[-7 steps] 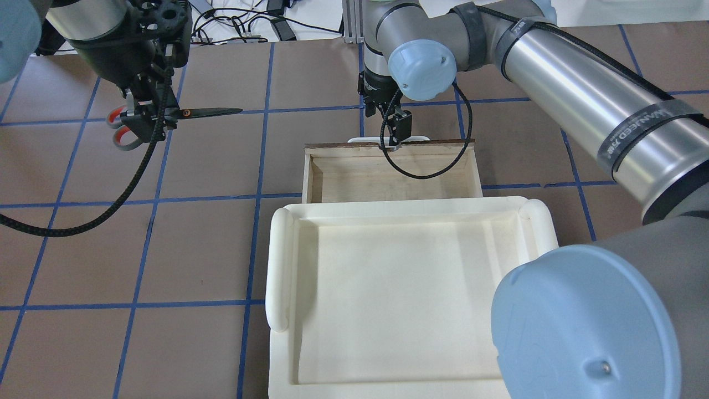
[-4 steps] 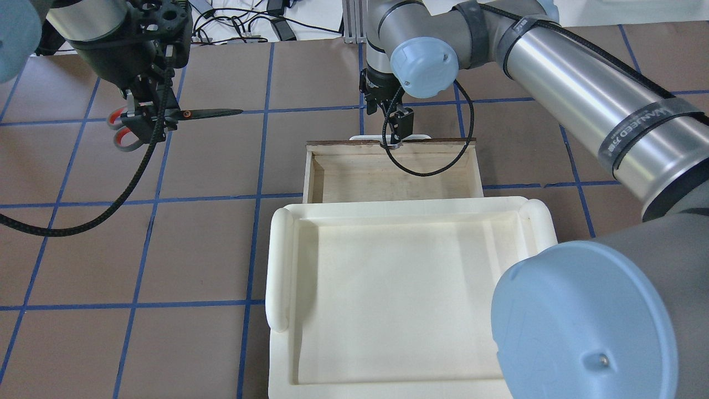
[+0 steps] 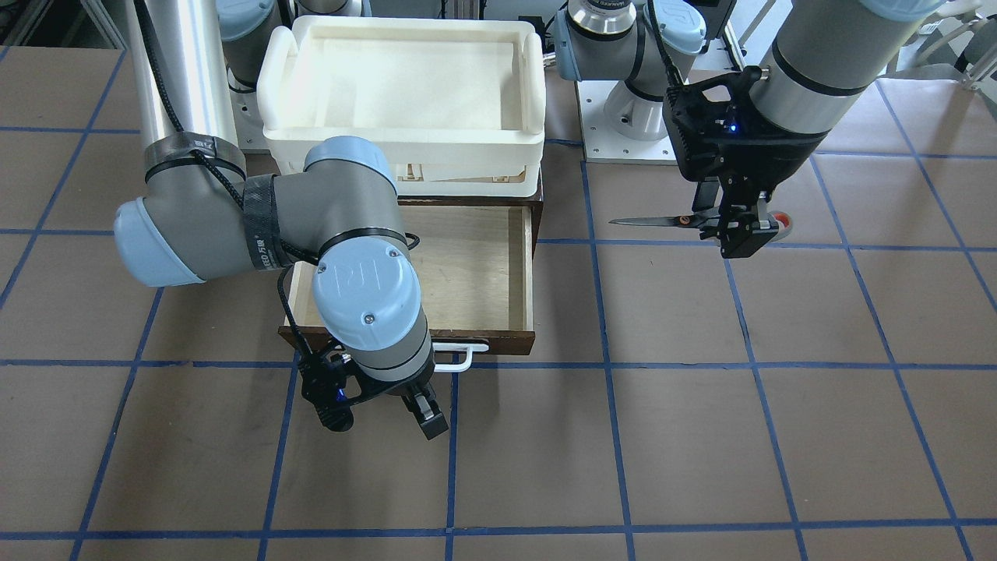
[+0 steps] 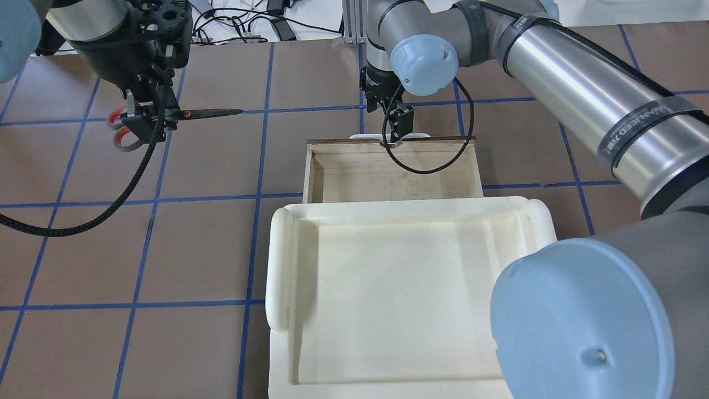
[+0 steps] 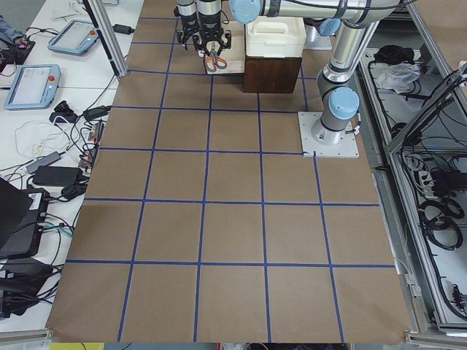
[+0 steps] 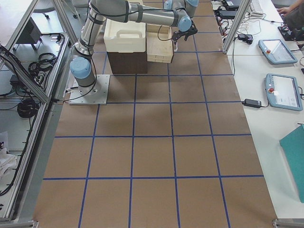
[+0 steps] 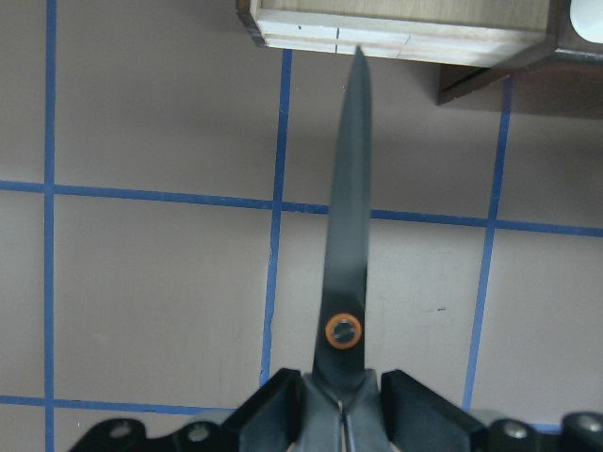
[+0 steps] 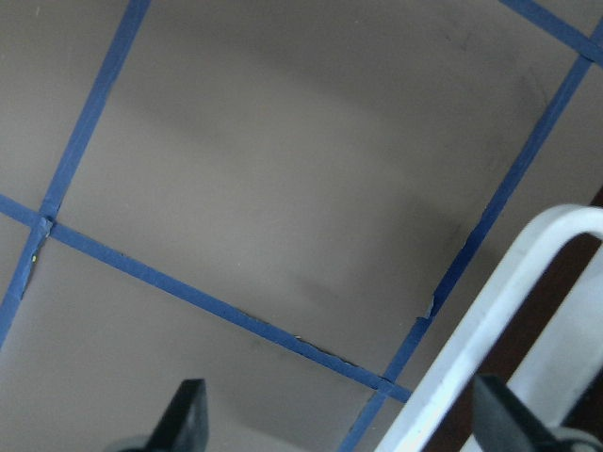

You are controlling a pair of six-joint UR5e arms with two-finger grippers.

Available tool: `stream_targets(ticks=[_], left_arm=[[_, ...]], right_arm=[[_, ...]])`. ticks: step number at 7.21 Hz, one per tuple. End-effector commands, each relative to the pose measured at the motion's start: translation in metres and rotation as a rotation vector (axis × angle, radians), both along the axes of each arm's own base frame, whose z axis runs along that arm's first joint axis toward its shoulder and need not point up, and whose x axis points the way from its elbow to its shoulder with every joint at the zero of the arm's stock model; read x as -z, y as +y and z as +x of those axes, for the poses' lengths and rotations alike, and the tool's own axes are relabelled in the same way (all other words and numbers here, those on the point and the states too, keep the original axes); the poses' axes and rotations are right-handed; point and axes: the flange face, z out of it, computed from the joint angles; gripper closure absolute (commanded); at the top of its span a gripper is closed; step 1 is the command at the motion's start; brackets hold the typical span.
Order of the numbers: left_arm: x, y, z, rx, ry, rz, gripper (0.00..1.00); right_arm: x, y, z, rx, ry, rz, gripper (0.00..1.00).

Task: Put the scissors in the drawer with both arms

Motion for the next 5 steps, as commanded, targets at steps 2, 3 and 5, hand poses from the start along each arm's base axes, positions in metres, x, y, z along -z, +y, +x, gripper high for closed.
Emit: stream_targets(ticks=[2, 3, 5], left_arm=[[0.008, -0.006, -0.005, 0.011, 0.012, 0.008, 0.82], [0.007, -0.006, -0.020, 0.028, 0.058, 0.005, 0.82], [0.027, -0.009, -0.078, 0.090, 0.068, 0.016, 0.82]], right_arm=[[-0.074, 0.024, -0.009, -0.052, -0.006, -0.087, 0.00], [-0.099, 0.026, -0.026, -0.189, 0.042, -0.138, 0.00], [-0.136, 0.025, -0.091, -0.420, 0.055, -0.150, 0.00]])
